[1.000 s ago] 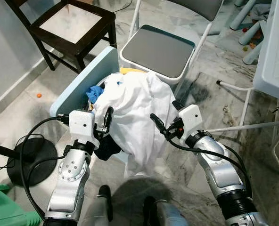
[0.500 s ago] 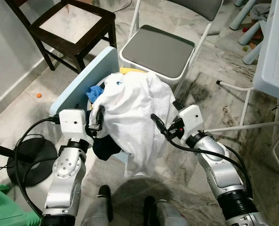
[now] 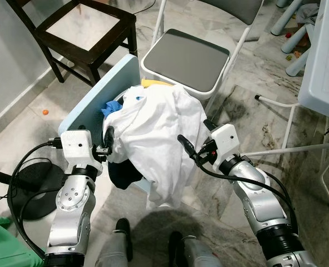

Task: Hang hanger

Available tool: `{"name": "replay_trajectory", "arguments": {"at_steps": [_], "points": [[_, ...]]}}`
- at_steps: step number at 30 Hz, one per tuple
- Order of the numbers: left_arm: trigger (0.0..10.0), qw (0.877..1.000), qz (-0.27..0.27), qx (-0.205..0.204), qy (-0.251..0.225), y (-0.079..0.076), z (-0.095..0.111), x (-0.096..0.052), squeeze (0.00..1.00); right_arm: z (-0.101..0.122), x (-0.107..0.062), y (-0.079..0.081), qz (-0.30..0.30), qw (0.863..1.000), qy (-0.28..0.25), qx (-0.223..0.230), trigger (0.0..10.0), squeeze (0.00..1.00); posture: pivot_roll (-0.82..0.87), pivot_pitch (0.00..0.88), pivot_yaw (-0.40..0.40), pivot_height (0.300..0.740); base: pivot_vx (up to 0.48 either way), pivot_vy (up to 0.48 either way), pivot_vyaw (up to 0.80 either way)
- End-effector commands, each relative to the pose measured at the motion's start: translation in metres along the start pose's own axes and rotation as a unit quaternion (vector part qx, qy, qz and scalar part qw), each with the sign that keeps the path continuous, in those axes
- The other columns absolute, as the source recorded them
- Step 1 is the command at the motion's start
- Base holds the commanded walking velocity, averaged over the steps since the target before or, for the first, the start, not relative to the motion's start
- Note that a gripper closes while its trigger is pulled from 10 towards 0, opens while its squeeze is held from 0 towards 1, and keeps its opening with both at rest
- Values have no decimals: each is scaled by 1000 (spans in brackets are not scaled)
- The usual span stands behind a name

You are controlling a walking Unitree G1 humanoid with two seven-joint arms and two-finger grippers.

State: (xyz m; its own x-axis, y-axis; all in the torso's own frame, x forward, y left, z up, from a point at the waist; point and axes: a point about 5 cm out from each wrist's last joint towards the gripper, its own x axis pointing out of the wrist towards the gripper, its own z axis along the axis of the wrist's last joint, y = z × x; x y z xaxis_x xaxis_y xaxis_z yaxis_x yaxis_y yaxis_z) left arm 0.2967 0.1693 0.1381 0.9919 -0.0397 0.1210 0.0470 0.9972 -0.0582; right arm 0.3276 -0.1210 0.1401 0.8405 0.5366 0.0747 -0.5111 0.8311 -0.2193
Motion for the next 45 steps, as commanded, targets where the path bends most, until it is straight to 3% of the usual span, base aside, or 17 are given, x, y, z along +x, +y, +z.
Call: {"name": "replay_trajectory", "arguments": {"at_steps": [1, 9, 20, 21, 22, 23, 29, 30, 32, 33, 45], "points": [[10000, 1000, -16, -8, 17, -5, -6, -4, 0, -4, -3, 1, 4, 1000, 9, 0, 10000, 0, 230, 360, -111, 740, 0, 0, 0], [10000, 999, -41, -34, 7, -17, 6, 0, 0, -4, -3, 2, 2, 1000, 8, -1, 10000, 0, 232, 358, -103, 740, 0, 0, 0], [9882, 997, -44, -57, 17, -15, 10, 3, 0, -3, -1, 2, 2, 1000, 6, -1, 10000, 0, 239, 352, -103, 740, 0, 0, 0], [3961, 997, -40, -68, 22, -16, 10, 3, 0, -3, -1, 2, 2, 1000, 6, -1, 10000, 0, 238, 351, -103, 740, 0, 0, 0], [2824, 996, -40, -71, 23, -16, 9, 4, 0, -3, -1, 2, 2, 1000, 5, -1, 10000, 0, 238, 351, -103, 740, 0, 0, 0], [0, 996, -40, -72, 24, -16, 9, 4, 0, -3, -1, 2, 2, 1000, 5, -1, 10000, 0, 238, 351, -103, 740, 0, 0, 0], [0, 996, -44, -71, 30, -15, 6, 4, 0, -3, -2, 2, 3, 1000, 6, -1, 10000, 0, 233, 349, -103, 740, 0, 0, 0], [2157, 996, -45, -72, 31, -15, 6, 4, 0, -3, -3, 2, 3, 1000, 6, -1, 10000, 0, 232, 348, -103, 740, 0, 0, 0], [2157, 996, -46, -72, 32, -15, 6, 4, 0, -3, -3, 2, 7, 1000, 5, 1, 10000, 0, 232, 349, -103, 740, 0, 0, 0], [9922, 995, -50, -75, 33, -16, 7, 5, 0, -3, -3, 4, 17, 1000, 5, 4, 10000, 0, 230, 350, -103, 740, 0, 0, 0], [10000, 995, -64, -74, 37, -17, 7, 13, 0, -4, -6, 8, 34, 999, 5, 11, 10000, 0, 224, 351, -99, 740, 0, 0, 0]]}}
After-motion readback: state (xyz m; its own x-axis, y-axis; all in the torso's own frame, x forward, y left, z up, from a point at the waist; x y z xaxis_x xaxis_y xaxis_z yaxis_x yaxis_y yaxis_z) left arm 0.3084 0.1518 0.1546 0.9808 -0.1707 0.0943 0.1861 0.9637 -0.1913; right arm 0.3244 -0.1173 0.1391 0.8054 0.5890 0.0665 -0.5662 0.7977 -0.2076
